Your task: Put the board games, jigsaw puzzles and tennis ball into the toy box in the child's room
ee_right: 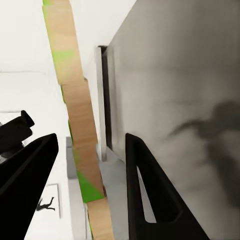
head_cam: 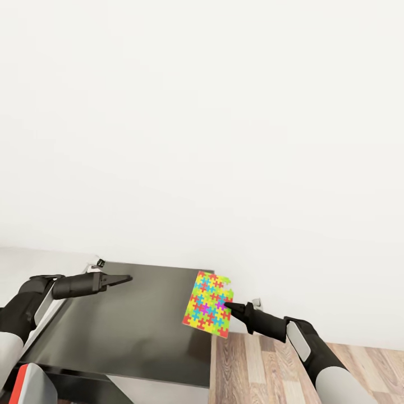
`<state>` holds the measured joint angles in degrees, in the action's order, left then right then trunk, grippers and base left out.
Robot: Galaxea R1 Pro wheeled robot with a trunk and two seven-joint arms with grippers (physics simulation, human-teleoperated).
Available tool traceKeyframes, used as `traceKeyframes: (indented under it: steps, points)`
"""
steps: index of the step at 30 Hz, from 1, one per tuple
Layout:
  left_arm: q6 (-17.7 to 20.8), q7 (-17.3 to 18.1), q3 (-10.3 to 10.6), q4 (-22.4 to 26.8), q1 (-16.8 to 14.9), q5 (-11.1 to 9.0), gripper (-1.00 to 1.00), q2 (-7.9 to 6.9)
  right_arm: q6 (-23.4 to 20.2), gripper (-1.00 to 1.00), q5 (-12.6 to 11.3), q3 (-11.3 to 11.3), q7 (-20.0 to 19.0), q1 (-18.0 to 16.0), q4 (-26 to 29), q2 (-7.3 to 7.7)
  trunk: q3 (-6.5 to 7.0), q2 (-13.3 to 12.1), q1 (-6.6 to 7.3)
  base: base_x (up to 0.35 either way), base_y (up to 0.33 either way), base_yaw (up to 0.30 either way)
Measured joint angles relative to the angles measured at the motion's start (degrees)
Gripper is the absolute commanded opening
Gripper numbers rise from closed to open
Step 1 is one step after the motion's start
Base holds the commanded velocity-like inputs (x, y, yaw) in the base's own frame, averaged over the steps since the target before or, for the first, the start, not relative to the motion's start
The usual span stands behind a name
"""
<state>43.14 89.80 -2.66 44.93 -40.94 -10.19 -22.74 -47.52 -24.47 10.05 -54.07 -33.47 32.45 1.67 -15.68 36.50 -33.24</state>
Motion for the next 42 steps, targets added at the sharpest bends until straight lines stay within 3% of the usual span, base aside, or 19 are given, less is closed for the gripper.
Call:
traceKeyframes:
  steps: [9, 19, 27, 34, 42]
  points:
    - [0.02, 0.00, 0.00, -0.03, 0.01, 0.07, 1.00, -0.09, 1.03, -1.00, -0.02, 0.03, -0.44, -0.03, -0.08, 1.47, 2.45, -3.62, 1.98, 0.000, 0.000, -0.105]
    - [0.02, 0.00, 0.00, -0.04, 0.01, 0.15, 1.00, -0.25, 2.19, -1.00, 0.10, 0.27, -2.52, 0.02, -0.08, 1.67, 5.18, -7.64, 4.18, 0.000, 0.000, -0.106]
    - [0.02, 0.00, 0.00, -0.04, 0.02, 0.17, 1.00, -0.26, 2.31, -1.00, 0.08, 2.20, -2.81, 0.03, -0.08, 1.68, 7.36, -10.86, 5.95, 0.000, 0.000, -0.100]
    - [0.02, 0.00, 0.00, -0.03, 0.02, 0.18, 1.00, -0.26, 2.33, -1.00, 0.06, 2.59, -2.85, 0.04, -0.08, 1.68, 9.27, -13.68, 7.49, 0.000, 0.000, -0.094]
    - [0.02, 0.00, 0.00, -0.03, 0.02, 0.18, 1.00, -0.27, 2.34, -1.00, 0.05, 2.62, -2.85, 0.04, -0.09, 1.66, 10.02, -13.71, 7.49, 0.000, 0.000, -0.072]
